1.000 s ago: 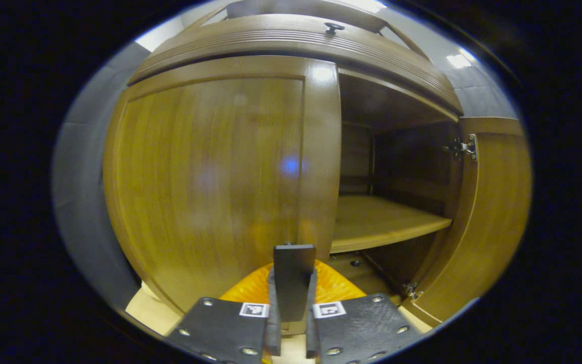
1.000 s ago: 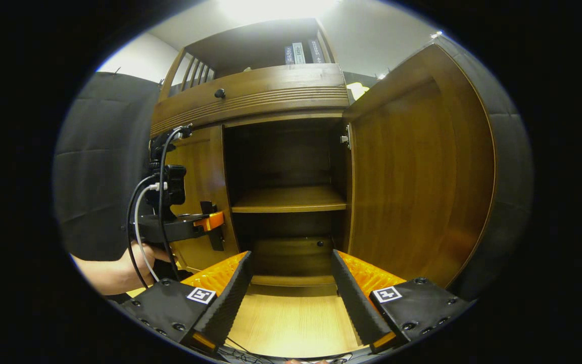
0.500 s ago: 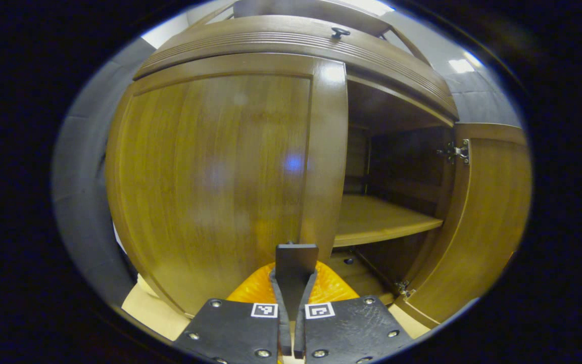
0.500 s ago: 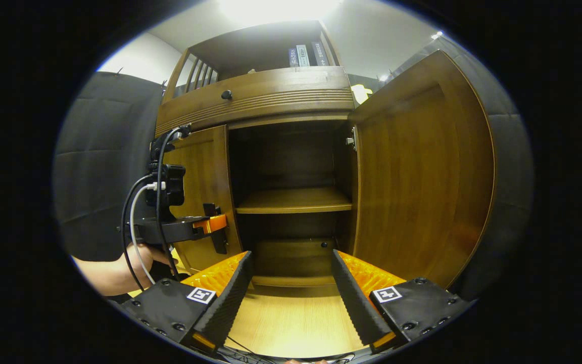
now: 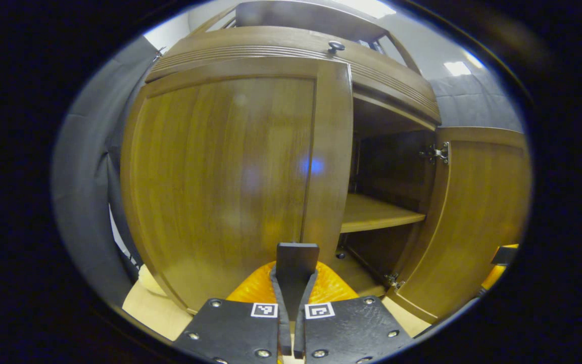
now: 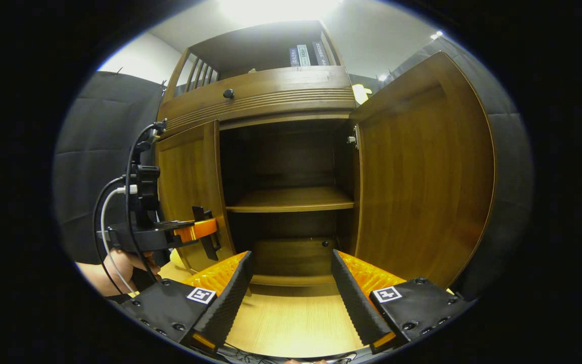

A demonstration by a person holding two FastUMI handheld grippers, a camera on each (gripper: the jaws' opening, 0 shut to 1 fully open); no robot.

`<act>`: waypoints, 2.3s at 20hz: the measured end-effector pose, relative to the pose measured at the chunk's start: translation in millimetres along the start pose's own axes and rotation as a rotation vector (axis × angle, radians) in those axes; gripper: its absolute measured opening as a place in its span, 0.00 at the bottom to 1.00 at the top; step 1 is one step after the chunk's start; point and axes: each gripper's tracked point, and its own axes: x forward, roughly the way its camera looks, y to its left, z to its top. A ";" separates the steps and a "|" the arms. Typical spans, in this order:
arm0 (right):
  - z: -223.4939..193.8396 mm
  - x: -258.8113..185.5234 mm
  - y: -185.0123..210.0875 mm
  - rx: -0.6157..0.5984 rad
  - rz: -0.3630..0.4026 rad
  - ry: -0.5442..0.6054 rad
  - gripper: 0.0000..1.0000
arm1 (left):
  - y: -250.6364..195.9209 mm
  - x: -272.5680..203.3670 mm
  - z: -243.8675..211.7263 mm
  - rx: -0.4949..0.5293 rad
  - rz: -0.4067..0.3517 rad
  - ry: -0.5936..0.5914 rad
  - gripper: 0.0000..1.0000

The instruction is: Open the right door of the double-door shoe cabinet with the right hand, and open the left door with the left hand.

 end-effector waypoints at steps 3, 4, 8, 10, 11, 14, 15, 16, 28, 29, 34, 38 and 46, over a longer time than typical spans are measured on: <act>0.8 -0.6 4.3 0.000 0.006 -0.003 0.93 | 2.5 -14.4 -2.5 0.003 0.000 0.000 0.05; 0.4 -1.1 6.4 -0.001 0.009 -0.003 0.93 | 3.2 -18.1 -2.1 0.001 0.000 0.000 0.05; -1.9 -0.2 13.3 -0.006 0.027 0.002 0.93 | 10.0 -41.3 -4.6 0.001 0.005 0.003 0.05; -2.2 -0.9 16.5 -0.009 0.036 0.006 0.93 | 14.2 -53.3 -5.3 0.005 0.003 0.002 0.05; -2.2 -1.1 17.3 -0.010 0.040 0.006 0.93 | 14.7 -57.9 -5.3 0.007 0.002 0.003 0.05; -3.4 -2.7 19.3 -0.016 0.046 0.010 0.92 | 20.5 -68.6 -8.5 0.008 0.006 0.006 0.05; -4.3 -3.2 19.7 -0.015 0.047 0.012 0.93 | 22.5 -73.0 -8.4 0.011 0.009 0.005 0.05; -5.3 -2.9 20.1 -0.014 0.049 0.015 0.93 | 24.5 -76.7 -9.7 0.014 0.013 0.003 0.05; -9.5 -3.8 44.3 -0.028 0.119 0.034 0.97 | 65.4 -138.1 -12.9 0.022 0.120 -0.012 0.05; -10.9 -4.0 47.4 -0.029 0.126 0.035 0.93 | 68.6 -143.5 -13.3 0.022 0.128 -0.015 0.04; -14.9 -3.6 59.4 -0.030 0.156 0.047 0.95 | 86.2 -161.6 -13.8 0.027 0.140 -0.030 0.05; -13.2 -3.7 60.3 -0.029 0.156 0.041 0.92 | 101.6 -175.2 -13.2 0.036 0.155 -0.045 0.04; -19.7 -1.8 65.8 -0.035 0.164 0.065 0.93 | 137.0 -203.9 -13.5 0.054 0.149 -0.102 0.03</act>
